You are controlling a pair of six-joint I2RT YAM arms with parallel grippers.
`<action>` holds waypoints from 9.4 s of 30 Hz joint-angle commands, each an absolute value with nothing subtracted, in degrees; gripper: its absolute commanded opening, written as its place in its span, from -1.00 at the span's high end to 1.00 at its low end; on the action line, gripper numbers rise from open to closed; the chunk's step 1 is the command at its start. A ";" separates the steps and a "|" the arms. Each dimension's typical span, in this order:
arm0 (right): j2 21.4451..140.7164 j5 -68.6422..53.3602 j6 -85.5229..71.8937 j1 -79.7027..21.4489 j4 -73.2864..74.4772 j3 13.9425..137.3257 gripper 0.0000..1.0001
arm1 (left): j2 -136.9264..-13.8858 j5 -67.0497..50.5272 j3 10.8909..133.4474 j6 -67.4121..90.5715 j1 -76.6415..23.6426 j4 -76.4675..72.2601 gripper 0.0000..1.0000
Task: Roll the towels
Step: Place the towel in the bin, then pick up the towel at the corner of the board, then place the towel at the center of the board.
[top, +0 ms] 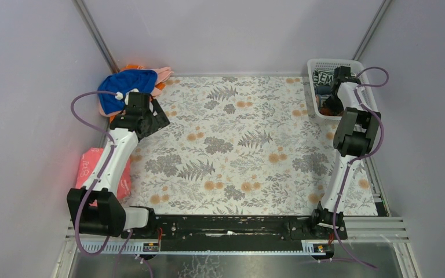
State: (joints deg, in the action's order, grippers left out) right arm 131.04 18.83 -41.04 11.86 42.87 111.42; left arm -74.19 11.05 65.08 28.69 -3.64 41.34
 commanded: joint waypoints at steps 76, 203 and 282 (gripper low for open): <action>81.94 -5.36 -25.56 11.49 19.51 75.46 -0.86 | -66.68 7.33 64.45 30.39 2.89 36.81 -1.00; 26.29 -0.05 -3.63 -11.54 4.83 31.82 -0.99 | -116.49 23.29 98.66 7.91 6.23 12.45 1.00; 103.66 -18.28 -35.55 -18.96 -6.45 60.92 0.84 | -76.33 6.18 39.78 46.07 -16.19 28.27 -0.76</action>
